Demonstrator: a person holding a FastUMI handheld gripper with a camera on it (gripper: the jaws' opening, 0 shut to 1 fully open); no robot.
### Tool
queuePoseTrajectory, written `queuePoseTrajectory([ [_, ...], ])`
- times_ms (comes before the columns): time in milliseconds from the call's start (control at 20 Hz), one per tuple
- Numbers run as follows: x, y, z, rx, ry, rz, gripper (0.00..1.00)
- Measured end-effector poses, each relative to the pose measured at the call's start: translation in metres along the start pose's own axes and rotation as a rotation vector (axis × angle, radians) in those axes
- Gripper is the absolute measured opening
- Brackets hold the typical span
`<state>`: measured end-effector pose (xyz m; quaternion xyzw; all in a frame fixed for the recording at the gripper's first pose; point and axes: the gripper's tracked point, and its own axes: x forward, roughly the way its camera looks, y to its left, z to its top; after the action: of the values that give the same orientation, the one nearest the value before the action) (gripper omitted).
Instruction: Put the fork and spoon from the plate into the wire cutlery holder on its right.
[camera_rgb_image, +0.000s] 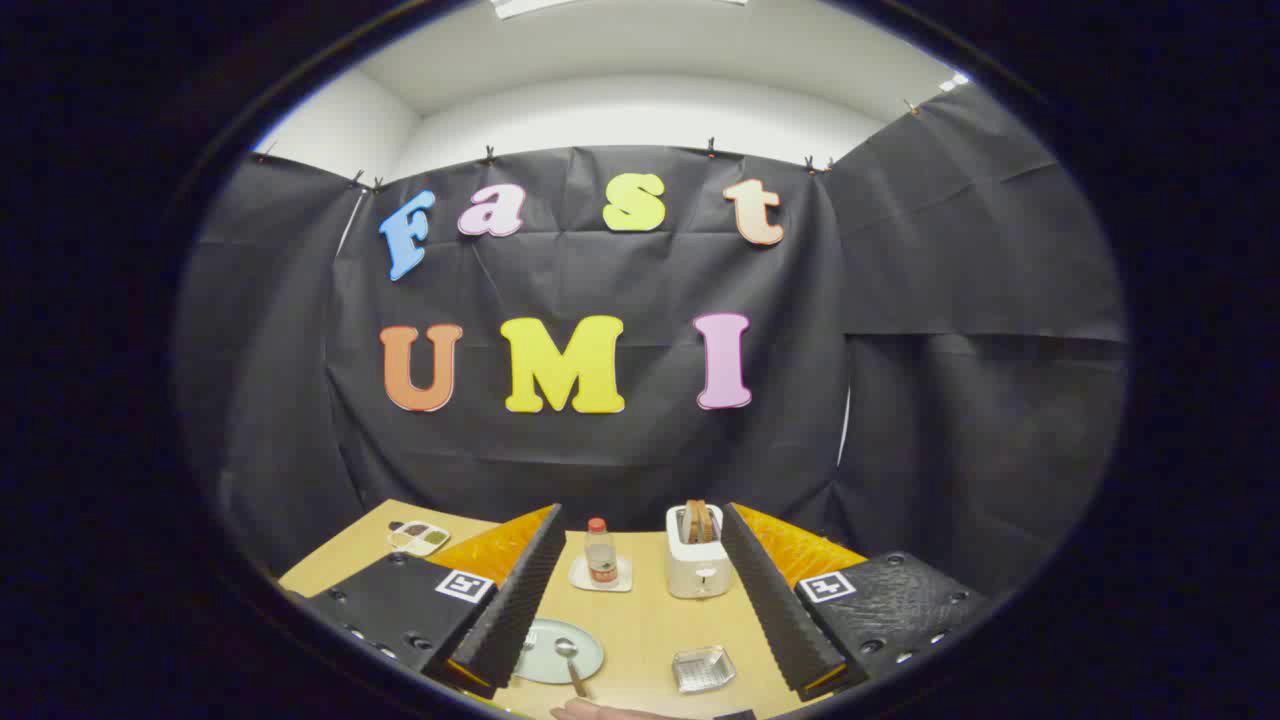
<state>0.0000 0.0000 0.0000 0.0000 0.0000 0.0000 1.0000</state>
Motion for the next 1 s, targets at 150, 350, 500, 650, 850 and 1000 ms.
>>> queuePoseTrajectory([
  [150,0.010,-0.005,-0.006,-0.007,0.008,0.014,0.95],
  [350,0.028,-0.009,-0.011,-0.018,0.017,0.034,0.95],
  [500,0.040,-0.014,-0.012,-0.014,0.010,0.040,0.95],
  [650,0.053,-0.018,-0.021,-0.013,0.023,0.052,0.95],
  [850,0.071,-0.016,-0.053,-0.046,0.061,0.055,0.95],
  [1000,0.082,0.003,-0.093,-0.062,0.122,0.086,0.95],
])
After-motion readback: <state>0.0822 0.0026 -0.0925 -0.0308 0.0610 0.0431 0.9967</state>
